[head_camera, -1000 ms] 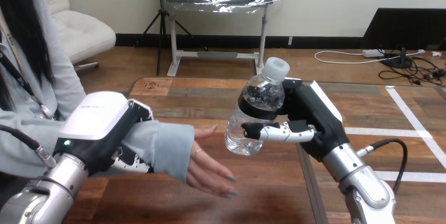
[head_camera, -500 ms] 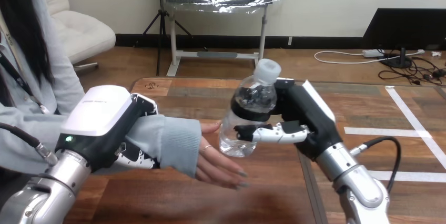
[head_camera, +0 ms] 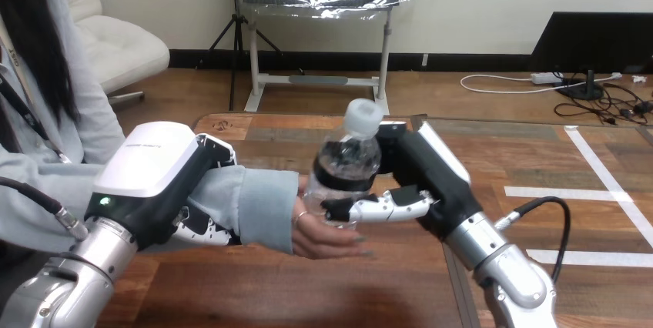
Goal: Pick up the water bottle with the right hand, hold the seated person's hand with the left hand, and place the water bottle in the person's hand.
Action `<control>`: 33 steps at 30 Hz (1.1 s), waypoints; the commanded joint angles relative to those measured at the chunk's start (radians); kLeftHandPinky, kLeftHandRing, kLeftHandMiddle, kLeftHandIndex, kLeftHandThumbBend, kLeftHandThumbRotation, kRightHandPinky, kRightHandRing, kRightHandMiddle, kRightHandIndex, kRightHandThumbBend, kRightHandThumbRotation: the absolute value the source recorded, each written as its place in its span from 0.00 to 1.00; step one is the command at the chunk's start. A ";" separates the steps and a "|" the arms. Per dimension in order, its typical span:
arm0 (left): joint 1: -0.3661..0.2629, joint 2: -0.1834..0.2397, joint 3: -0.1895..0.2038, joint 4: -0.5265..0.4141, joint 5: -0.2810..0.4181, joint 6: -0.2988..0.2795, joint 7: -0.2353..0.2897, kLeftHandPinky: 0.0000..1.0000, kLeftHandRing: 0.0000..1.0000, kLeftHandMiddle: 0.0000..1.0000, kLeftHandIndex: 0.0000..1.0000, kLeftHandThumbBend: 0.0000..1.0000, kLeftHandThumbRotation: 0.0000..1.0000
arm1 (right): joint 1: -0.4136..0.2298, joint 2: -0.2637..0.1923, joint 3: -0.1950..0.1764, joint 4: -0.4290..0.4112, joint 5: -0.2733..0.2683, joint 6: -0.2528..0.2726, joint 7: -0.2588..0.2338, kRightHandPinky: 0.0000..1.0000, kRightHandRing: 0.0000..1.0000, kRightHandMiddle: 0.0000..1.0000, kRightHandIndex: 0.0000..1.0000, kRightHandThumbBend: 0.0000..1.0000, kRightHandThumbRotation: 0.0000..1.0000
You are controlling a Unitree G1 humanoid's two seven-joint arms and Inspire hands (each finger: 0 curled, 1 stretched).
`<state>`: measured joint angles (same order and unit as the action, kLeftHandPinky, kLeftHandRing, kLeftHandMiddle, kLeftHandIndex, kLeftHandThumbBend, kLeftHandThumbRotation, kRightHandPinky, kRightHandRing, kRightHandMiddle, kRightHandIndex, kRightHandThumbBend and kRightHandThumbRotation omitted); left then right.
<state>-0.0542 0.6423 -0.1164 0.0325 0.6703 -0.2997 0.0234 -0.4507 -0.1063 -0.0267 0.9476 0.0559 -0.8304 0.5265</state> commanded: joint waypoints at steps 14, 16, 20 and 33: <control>-0.067 -0.027 0.024 -0.076 -0.014 -0.007 0.011 0.27 0.29 0.34 0.36 0.88 0.00 | 0.067 0.040 0.056 -0.246 0.031 0.021 0.009 0.23 0.30 0.39 0.43 0.78 0.00; -0.069 -0.029 0.022 -0.074 -0.012 -0.008 0.013 0.27 0.29 0.34 0.36 0.88 0.00 | 0.079 0.043 0.061 -0.269 0.043 0.035 0.018 0.23 0.30 0.38 0.43 0.78 0.00; -0.071 -0.034 0.020 -0.074 -0.008 -0.006 0.013 0.27 0.29 0.35 0.36 0.88 0.00 | 0.105 0.047 0.073 -0.321 0.063 0.071 0.031 0.23 0.29 0.38 0.43 0.78 0.00; -0.075 -0.047 0.018 -0.073 -0.006 0.011 -0.001 0.27 0.29 0.35 0.37 0.88 0.00 | 0.173 0.049 0.101 -0.450 0.099 0.137 0.041 0.23 0.29 0.38 0.43 0.79 0.00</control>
<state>-0.0540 0.6134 -0.1164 0.0209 0.6735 -0.2980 0.0152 -0.2522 -0.0826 0.0432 0.6114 0.1211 -0.6914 0.5374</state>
